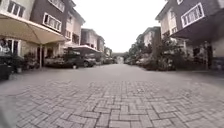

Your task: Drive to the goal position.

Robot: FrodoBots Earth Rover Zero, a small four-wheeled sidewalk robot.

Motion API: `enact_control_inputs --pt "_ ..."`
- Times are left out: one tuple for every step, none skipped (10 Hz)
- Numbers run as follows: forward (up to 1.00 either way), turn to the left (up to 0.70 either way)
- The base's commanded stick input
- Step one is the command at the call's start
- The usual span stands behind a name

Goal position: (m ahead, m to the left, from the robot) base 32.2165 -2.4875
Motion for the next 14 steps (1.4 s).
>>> enact_control_inputs --pt "0.7 0.0" --pt "0.7 0.0" --pt "0.7 0.0" --pt "0.7 0.0" --pt "0.7 0.0" --pt "0.7 0.0" --pt "0.7 0.0" --pt "0.7 0.0" --pt "0.7 0.0" --pt "0.7 0.0" --pt "0.7 0.0" --pt "0.7 0.0" --pt "0.7 0.0" --pt "0.7 0.0"
